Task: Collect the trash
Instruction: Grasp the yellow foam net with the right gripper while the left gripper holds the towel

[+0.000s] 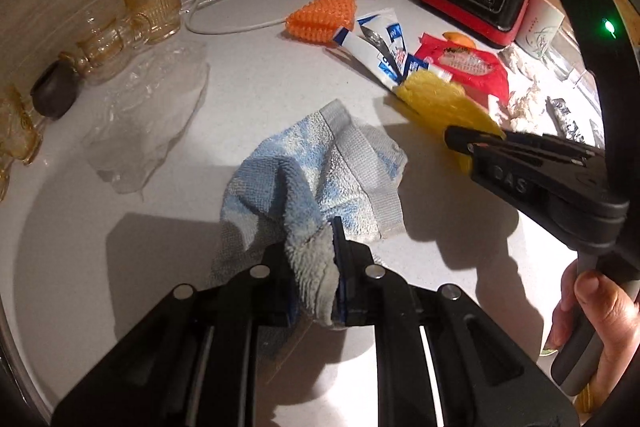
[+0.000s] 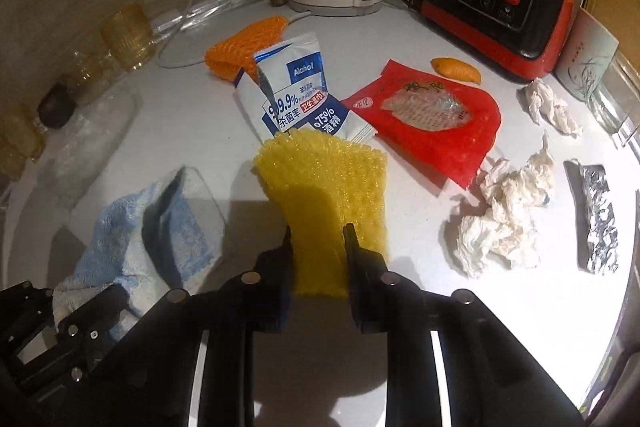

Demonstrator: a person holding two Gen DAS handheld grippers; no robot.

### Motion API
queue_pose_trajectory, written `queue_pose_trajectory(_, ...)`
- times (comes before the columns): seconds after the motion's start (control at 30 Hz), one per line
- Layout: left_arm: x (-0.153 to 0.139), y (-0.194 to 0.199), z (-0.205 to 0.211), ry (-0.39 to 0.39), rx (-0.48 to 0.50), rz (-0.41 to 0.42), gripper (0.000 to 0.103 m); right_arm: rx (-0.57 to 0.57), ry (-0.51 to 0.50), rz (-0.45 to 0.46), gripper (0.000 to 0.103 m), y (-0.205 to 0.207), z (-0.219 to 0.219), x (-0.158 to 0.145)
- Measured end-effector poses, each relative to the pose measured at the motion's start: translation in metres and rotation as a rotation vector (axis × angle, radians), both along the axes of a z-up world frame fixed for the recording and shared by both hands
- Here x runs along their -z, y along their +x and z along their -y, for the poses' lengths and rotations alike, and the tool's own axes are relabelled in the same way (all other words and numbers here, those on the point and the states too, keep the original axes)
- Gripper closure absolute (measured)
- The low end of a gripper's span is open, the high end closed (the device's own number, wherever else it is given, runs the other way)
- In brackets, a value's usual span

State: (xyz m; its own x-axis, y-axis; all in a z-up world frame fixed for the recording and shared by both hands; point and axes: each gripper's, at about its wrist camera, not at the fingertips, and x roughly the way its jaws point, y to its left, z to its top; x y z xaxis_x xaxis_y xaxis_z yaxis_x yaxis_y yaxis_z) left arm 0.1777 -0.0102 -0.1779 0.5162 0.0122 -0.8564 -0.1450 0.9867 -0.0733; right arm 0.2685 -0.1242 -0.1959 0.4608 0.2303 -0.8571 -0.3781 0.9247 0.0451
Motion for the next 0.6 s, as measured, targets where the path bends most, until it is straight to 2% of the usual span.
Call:
queue_pose_trajectory(0.3, -0.044, -0.038, 0.015, -0.021, 0.020, 0.083, 0.090, -0.004, 0.097, 0.031, 0.083, -0.051, 0.037, -0.046)
queue_pose_trajectory(0.43, -0.072, -0.068, 0.030, -0.036, 0.021, 0.126, 0.090, -0.034, 0.145, 0.048, 0.083, -0.088, 0.057, -0.070)
queue_pose_trajectory(0.6, -0.106, -0.124, 0.061, -0.060, -0.002, 0.186, 0.090, -0.083, 0.202, 0.081, 0.083, -0.143, 0.096, -0.102)
